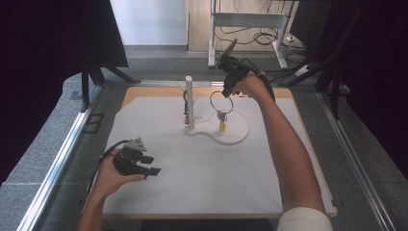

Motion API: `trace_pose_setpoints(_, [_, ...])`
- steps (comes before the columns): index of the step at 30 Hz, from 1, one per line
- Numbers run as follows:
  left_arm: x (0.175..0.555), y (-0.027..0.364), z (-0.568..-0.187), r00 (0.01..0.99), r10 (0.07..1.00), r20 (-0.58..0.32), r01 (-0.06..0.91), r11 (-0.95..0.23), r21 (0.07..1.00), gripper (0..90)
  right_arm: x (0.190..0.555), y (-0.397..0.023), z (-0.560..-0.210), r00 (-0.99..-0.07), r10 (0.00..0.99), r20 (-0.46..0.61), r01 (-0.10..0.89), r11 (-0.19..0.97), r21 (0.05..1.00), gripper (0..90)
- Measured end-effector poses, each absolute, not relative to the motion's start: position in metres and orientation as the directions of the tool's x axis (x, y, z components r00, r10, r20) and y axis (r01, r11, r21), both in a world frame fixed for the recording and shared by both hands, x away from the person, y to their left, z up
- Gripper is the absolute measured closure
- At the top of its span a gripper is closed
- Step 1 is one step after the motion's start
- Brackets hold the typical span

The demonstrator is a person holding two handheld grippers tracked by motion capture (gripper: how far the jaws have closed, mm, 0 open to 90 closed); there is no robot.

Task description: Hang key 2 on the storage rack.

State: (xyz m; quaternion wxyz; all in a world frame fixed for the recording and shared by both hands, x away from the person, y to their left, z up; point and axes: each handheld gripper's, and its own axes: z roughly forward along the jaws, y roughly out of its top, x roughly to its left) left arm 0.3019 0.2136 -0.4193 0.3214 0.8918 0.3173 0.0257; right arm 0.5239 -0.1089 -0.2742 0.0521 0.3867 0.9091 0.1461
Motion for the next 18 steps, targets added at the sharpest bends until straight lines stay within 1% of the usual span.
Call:
trace_pose_setpoints(7, [0.302,0.215,-0.420,0.800,0.577,-0.163,0.548,-0.593,0.590,45.2,0.532,-0.105,-0.275,-0.691,0.722,0.017,0.687,0.650,0.326,87.1])
trace_pose_setpoints(18, [0.301,0.223,-0.417,0.791,0.586,-0.174,0.556,-0.570,0.605,45.2,0.548,-0.088,-0.277,-0.688,0.726,0.019,0.689,0.644,0.331,87.1])
